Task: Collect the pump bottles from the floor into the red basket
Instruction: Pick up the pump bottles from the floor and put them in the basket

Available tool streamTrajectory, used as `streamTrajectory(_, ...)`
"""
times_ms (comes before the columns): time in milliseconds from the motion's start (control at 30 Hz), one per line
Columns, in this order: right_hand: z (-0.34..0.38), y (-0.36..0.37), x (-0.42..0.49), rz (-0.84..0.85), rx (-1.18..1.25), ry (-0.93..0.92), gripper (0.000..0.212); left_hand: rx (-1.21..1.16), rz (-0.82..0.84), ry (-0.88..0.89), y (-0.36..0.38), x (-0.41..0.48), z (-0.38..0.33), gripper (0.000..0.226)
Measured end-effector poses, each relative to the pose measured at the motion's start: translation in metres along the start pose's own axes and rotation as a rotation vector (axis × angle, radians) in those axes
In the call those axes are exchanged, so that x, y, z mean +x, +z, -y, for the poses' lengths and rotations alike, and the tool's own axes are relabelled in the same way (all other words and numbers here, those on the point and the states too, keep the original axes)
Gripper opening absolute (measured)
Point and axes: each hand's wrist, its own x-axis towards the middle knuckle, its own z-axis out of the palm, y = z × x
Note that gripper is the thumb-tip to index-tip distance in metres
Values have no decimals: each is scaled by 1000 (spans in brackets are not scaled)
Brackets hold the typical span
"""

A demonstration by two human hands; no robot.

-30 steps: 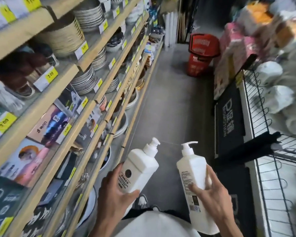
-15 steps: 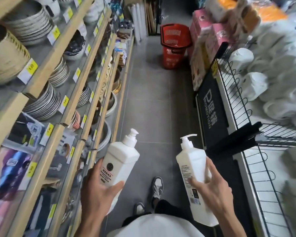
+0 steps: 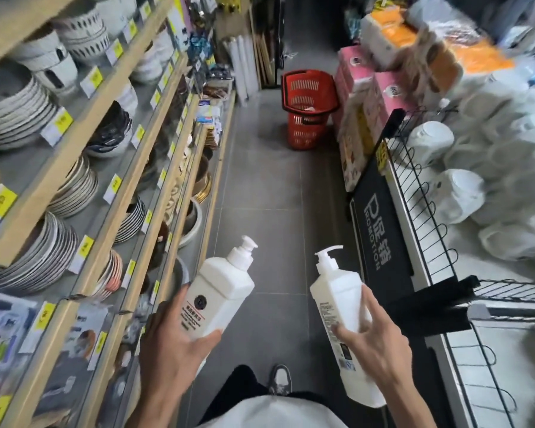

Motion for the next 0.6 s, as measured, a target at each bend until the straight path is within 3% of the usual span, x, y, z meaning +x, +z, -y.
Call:
streamTrajectory(333, 67, 7, 99, 4, -8, -43, 97, 99, 2, 63, 5, 112, -42, 94)
streamTrajectory(600, 128, 8, 173, -20, -196, -58, 95, 240, 6, 176, -4, 225, -72, 96)
